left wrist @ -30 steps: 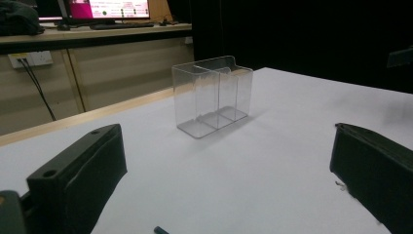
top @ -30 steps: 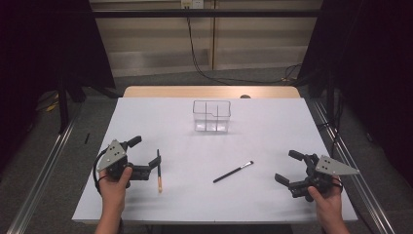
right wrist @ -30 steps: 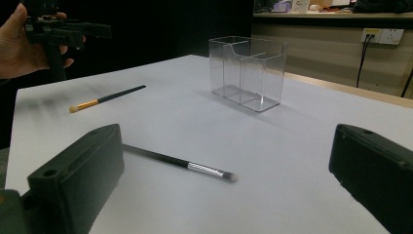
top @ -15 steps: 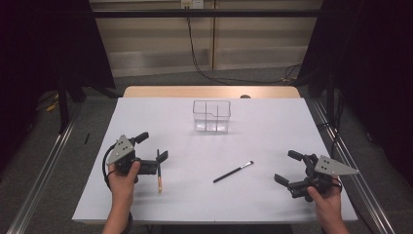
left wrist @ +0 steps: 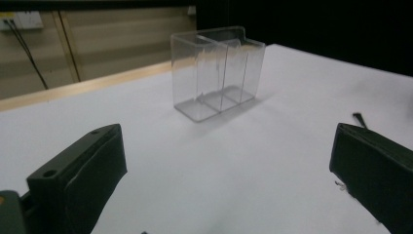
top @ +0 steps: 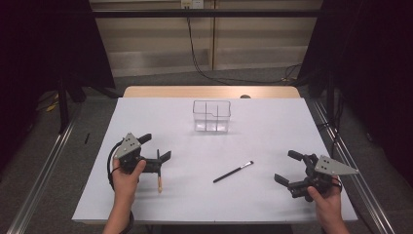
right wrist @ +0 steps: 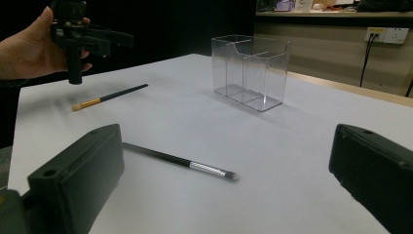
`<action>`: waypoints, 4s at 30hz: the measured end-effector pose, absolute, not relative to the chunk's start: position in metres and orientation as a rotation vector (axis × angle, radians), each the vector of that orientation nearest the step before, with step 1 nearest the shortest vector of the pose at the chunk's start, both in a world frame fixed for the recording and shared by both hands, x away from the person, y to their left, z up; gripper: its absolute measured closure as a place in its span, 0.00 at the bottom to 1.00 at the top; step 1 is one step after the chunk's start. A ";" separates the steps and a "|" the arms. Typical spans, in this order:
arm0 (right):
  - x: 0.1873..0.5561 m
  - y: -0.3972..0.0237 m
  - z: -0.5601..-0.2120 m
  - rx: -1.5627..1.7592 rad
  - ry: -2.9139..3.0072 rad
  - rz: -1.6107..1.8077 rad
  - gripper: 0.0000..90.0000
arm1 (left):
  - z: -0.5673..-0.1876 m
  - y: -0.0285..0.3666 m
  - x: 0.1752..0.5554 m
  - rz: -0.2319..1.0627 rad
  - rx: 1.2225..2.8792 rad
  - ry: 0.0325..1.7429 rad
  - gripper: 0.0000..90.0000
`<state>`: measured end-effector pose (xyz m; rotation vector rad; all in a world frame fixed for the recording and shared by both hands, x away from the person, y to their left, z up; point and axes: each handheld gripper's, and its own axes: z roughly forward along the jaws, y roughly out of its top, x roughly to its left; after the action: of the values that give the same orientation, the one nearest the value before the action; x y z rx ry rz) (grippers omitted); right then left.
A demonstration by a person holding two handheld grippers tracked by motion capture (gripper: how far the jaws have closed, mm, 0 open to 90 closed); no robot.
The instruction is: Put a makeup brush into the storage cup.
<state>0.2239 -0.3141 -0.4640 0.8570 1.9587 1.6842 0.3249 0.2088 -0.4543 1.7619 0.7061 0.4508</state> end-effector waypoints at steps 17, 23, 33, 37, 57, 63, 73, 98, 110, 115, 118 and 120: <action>0.224 -0.315 -0.464 0.857 1.963 1.685 0.00 | -0.448 0.191 0.335 0.364 2.095 0.842 0.00; 0.225 -0.314 -0.464 0.854 1.970 1.684 0.00 | -0.447 0.189 0.338 0.332 2.172 0.898 0.00; 0.225 -0.314 -0.464 0.852 1.972 1.684 0.00 | -0.445 0.186 0.343 0.239 2.293 1.035 0.00; 0.225 -0.314 -0.464 0.850 1.972 1.683 0.00 | -0.445 0.185 0.345 0.224 2.335 1.069 0.00; 0.225 -0.315 -0.464 0.850 1.968 1.680 0.00 | -0.447 0.184 0.347 0.102 2.442 1.222 0.02; 0.225 -0.315 -0.463 0.850 1.970 1.676 0.00 | -0.447 0.183 0.345 0.090 2.460 1.241 0.07; 0.225 -0.315 -0.463 0.849 1.968 1.677 0.00 | -0.447 0.183 0.341 0.024 2.485 1.252 0.35; 0.226 -0.314 -0.464 0.850 1.975 1.672 0.00 | -0.446 0.176 0.333 0.013 2.548 1.258 0.92; 0.226 -0.314 -0.464 0.849 1.981 1.667 0.00 | -0.447 0.174 0.334 0.026 2.582 1.236 0.93; 0.226 -0.315 -0.464 0.851 1.981 1.665 0.00 | -0.446 0.173 0.333 0.027 2.580 1.245 0.93; 0.226 -0.315 -0.463 0.851 1.980 1.666 0.00 | -0.446 0.172 0.333 0.035 2.584 1.246 0.93; 0.226 -0.315 -0.463 0.851 1.979 1.665 0.00 | -0.445 0.171 0.334 0.033 2.589 1.249 0.93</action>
<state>0.2261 -0.3153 -0.4634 0.8511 1.9785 1.6649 0.3339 0.1713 -0.4450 2.5889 1.2489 0.0327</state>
